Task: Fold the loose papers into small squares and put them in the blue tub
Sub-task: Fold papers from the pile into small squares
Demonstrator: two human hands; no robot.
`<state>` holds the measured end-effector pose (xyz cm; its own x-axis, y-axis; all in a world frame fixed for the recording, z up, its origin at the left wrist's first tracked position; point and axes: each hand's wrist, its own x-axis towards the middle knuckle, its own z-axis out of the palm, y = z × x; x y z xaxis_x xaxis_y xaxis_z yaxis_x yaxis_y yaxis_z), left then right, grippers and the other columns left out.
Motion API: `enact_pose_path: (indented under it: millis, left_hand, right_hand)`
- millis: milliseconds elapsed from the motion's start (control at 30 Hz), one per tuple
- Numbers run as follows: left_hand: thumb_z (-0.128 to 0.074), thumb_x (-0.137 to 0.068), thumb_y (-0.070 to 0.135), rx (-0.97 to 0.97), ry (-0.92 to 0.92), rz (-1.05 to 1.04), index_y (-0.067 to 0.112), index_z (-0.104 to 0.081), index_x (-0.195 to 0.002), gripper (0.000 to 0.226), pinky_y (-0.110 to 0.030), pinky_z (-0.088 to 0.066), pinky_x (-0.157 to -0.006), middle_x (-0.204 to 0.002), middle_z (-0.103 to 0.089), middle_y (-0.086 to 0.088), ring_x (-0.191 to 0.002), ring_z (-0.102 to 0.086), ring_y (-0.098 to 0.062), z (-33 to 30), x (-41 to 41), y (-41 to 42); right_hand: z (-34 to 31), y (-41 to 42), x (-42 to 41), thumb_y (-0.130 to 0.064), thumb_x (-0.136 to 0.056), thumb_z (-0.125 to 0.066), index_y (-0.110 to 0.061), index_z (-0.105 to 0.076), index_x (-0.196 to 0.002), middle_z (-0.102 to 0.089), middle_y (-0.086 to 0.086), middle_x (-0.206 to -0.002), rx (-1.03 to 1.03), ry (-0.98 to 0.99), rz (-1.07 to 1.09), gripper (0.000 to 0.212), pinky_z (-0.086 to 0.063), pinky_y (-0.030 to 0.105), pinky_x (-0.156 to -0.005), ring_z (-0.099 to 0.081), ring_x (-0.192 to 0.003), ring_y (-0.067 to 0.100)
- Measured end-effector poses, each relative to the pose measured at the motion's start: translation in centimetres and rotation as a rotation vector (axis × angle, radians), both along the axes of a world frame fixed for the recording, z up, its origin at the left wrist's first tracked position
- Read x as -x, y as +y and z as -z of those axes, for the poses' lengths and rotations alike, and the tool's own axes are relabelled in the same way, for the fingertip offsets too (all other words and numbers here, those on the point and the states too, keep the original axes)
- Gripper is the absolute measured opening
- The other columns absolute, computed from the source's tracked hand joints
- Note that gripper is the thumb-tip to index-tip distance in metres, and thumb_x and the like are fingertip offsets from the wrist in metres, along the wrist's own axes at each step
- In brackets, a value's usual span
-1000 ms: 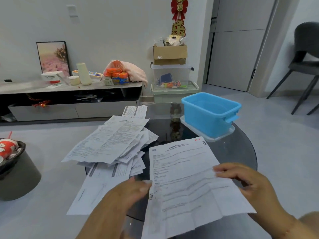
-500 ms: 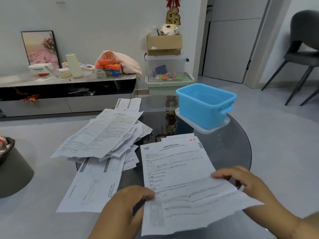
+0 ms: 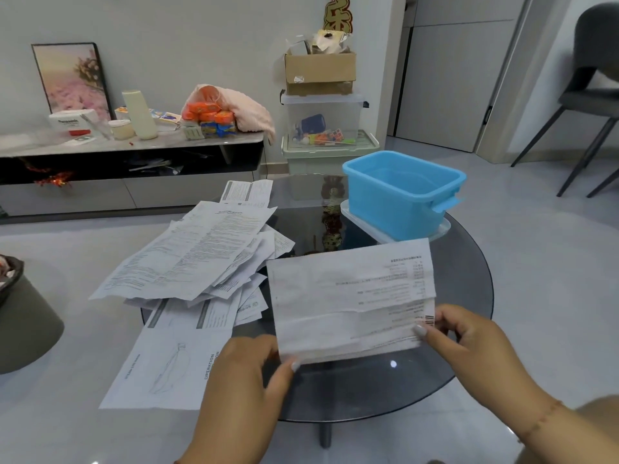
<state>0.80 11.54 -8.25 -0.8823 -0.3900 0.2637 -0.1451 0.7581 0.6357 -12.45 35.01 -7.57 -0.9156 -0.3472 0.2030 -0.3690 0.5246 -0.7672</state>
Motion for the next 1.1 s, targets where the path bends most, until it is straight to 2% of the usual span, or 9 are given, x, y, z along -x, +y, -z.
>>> enact_pose_path:
  millis: [67,200,367,533,700,833,900,1000,1100]
  left_hand:
    - [-0.068,-0.082,0.032,-0.057,0.020,-0.043,0.037,-0.057,-0.081,0.012,-0.011,-0.036,-0.069,-0.076,-0.057,0.014,-0.085,-0.050,0.001,0.1,0.4,0.0]
    - [-0.069,-0.082,0.026,-0.165,0.037,-0.099,0.042,-0.044,-0.100,0.034,-0.011,-0.036,-0.068,-0.072,-0.062,0.019,-0.082,-0.055,0.002,0.1,0.7,0.2]
    - [-0.070,-0.080,0.029,-0.144,0.037,-0.124,0.042,-0.039,-0.110,0.045,-0.014,-0.036,-0.070,-0.071,-0.060,0.018,-0.084,-0.053,0.004,0.1,0.8,0.6]
    - [-0.073,-0.077,0.029,0.131,0.028,-0.120,0.032,-0.050,-0.115,0.044,-0.015,-0.034,-0.078,-0.092,-0.051,0.023,-0.091,-0.042,-0.003,0.5,1.1,0.6]
    - [-0.056,-0.078,0.039,0.483,0.387,0.175,0.019,-0.052,-0.118,0.045,-0.036,-0.038,-0.093,-0.120,-0.053,-0.001,-0.108,-0.049,-0.022,1.4,1.4,1.9]
    - [-0.052,-0.075,0.060,0.603,0.220,0.356,0.019,-0.048,-0.130,0.068,-0.033,-0.031,-0.103,-0.140,-0.049,-0.004,-0.127,-0.044,-0.019,1.9,2.0,3.5]
    - [-0.046,-0.074,0.067,0.643,0.108,0.378,0.017,-0.051,-0.132,0.076,-0.033,-0.030,-0.102,-0.139,-0.050,-0.004,-0.127,-0.048,-0.018,2.2,2.3,3.7]
    - [-0.042,-0.076,0.070,0.681,0.036,0.411,0.015,-0.062,-0.124,0.076,-0.034,-0.032,-0.098,-0.131,-0.058,-0.004,-0.119,-0.057,-0.019,2.9,2.6,3.5]
    - [-0.041,-0.074,0.070,0.681,0.036,0.416,0.016,-0.068,-0.116,0.073,-0.033,-0.034,-0.096,-0.124,-0.063,-0.002,-0.115,-0.060,-0.016,3.0,2.9,3.4]
  right_hand:
    - [0.0,-0.3,0.1,-0.023,-0.084,-0.068,-0.032,-0.065,-0.083,-0.067,-0.022,-0.073,0.009,-0.015,0.030,0.009,-0.043,0.009,-0.059,-0.058,-0.068,0.000]
    - [0.3,-0.7,0.4,-0.024,-0.081,-0.072,-0.031,-0.054,-0.094,-0.066,-0.012,-0.065,0.002,-0.032,0.105,0.023,-0.041,0.008,-0.058,-0.057,-0.067,0.000]
    - [0.4,-1.1,0.5,-0.021,-0.078,-0.075,-0.035,-0.048,-0.104,-0.059,-0.004,-0.063,-0.041,0.008,0.139,0.040,-0.041,0.009,-0.058,-0.054,-0.062,0.003]
    - [0.2,-1.0,0.5,-0.023,-0.083,-0.069,-0.037,-0.061,-0.096,-0.055,-0.007,-0.063,-0.184,0.051,0.082,0.021,-0.040,0.014,-0.054,-0.051,-0.066,0.007]
    - [-0.4,-0.7,-0.2,-0.019,-0.082,-0.070,-0.036,-0.064,-0.088,-0.054,-0.006,-0.061,-0.045,0.009,0.071,0.019,-0.040,0.008,-0.057,-0.050,-0.063,0.004]
    - [-1.2,-0.7,-1.3,-0.011,-0.082,-0.065,-0.035,-0.067,-0.083,-0.057,-0.015,-0.062,-0.040,-0.031,0.073,0.024,-0.040,0.009,-0.056,-0.051,-0.062,0.001]
    - [-1.3,-0.6,-1.6,-0.010,-0.081,-0.062,-0.036,-0.067,-0.078,-0.056,-0.008,-0.057,-0.133,-0.052,0.050,0.027,-0.040,0.011,-0.053,-0.050,-0.056,0.002]
    - [-1.2,-0.6,-2.0,-0.038,-0.077,-0.062,-0.041,-0.063,-0.076,-0.052,-0.013,-0.063,-0.356,0.142,-0.024,0.004,-0.035,0.012,-0.055,-0.047,-0.068,-0.002]
    - [-1.4,0.0,-1.7,-0.073,-0.064,-0.056,-0.043,-0.061,-0.107,-0.050,-0.029,-0.106,-0.505,0.290,-0.263,0.053,-0.030,0.009,-0.082,-0.037,-0.110,-0.012]
